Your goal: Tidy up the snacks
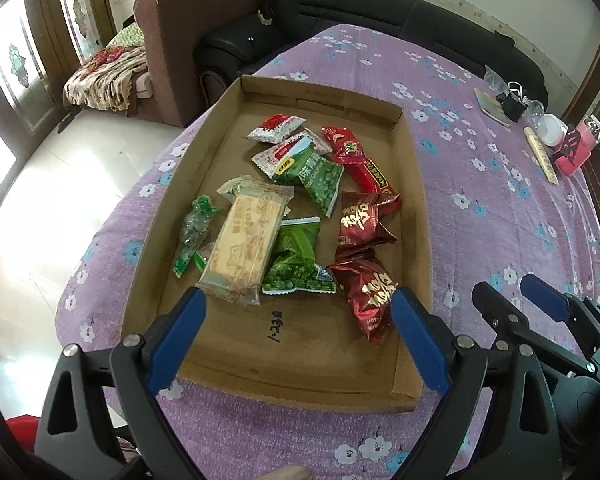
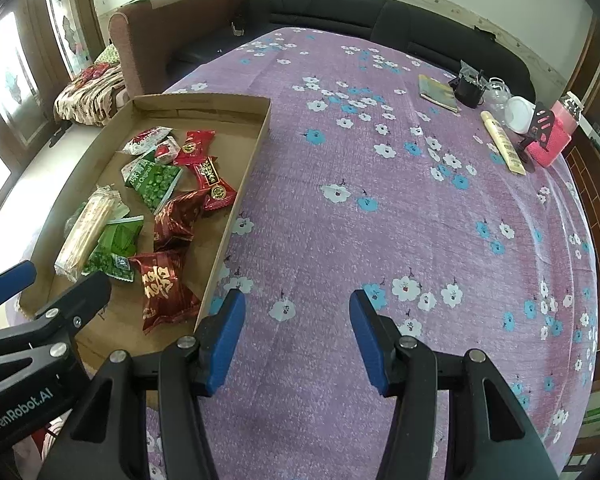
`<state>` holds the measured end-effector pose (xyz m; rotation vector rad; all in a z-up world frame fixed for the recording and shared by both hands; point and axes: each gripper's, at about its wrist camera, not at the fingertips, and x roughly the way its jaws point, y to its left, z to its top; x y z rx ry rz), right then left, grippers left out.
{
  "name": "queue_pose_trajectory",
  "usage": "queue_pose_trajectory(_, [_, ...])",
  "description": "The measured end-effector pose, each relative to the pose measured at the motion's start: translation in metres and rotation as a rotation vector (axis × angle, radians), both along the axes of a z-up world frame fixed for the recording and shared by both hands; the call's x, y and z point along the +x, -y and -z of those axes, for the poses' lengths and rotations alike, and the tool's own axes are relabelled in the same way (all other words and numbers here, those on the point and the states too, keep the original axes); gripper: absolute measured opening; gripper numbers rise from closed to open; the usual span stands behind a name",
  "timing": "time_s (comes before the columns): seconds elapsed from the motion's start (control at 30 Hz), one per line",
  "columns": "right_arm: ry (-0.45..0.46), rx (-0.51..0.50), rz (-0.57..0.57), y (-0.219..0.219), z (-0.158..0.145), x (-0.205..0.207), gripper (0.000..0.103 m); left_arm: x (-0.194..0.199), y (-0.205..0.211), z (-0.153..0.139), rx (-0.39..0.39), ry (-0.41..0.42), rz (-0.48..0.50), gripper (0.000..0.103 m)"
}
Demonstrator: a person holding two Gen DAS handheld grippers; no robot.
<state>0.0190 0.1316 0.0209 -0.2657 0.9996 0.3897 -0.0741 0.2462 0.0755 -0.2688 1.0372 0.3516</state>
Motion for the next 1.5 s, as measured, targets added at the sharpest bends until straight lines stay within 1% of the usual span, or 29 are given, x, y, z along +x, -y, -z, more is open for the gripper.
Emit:
queue_pose_trajectory(1.13, [0.005, -0.01, 0.062, -0.008, 0.0, 0.015, 0.054, 0.032, -0.017, 0.012, -0.042, -0.029, 0.06, 0.094])
queue_pose_trajectory(1.5, [0.004, -0.015, 0.057, -0.016, 0.002, 0.015, 0.054, 0.036, -0.027, 0.017, -0.05, -0.037, 0.048, 0.094])
